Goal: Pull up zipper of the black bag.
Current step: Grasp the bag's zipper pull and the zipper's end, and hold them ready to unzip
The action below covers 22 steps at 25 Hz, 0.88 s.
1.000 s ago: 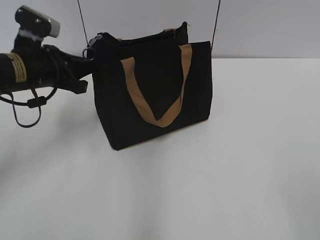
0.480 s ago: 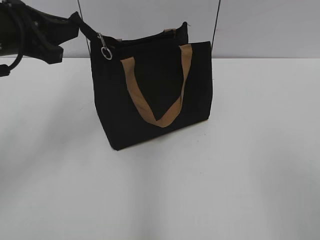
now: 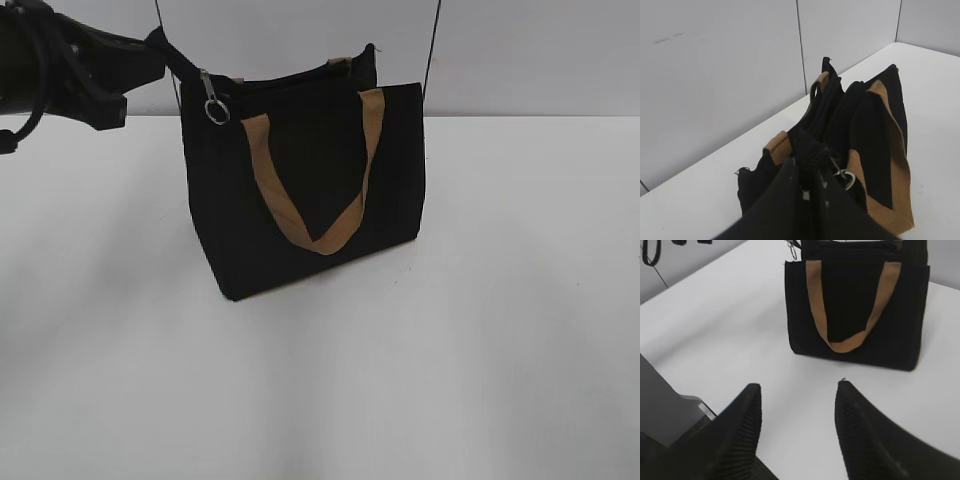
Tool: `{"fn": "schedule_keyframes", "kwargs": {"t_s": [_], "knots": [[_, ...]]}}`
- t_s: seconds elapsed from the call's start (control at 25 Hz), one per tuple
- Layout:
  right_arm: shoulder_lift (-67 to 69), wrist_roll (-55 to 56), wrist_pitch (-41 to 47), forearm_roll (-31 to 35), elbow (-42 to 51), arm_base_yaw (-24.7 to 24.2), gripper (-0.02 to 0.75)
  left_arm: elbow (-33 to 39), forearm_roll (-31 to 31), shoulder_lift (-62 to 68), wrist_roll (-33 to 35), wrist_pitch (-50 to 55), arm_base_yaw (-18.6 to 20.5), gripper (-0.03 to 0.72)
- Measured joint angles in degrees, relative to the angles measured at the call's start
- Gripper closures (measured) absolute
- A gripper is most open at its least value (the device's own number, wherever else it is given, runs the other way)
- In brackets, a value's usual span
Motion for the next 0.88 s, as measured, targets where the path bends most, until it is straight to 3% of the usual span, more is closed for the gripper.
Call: {"fn": "schedule_keyframes", "kwargs": {"t_s": [0.28, 0.4, 0.72, 0.88], "knots": [[12.04, -16.60, -2.50, 18.04, -0.06, 0.00, 0.370, 0.00, -0.12, 0.00, -0.17, -0.14, 0.00, 0.664], [16.95, -22.37, -2.91, 21.88, -0.42, 0.00, 0.370, 0.00, -0.12, 0.00, -0.17, -0.19, 0.00, 0.664], [30.12, -25.16, -3.31, 19.93, -9.60, 0.18, 0.370, 0.00, -0.17, 0.00, -0.17, -0.36, 0.00, 0.664], [37.15, -24.87, -5.83, 16.45, -15.02, 5.06, 0.370, 0.00, -0.17, 0.00, -0.17, -0.36, 0.00, 0.664]]}}
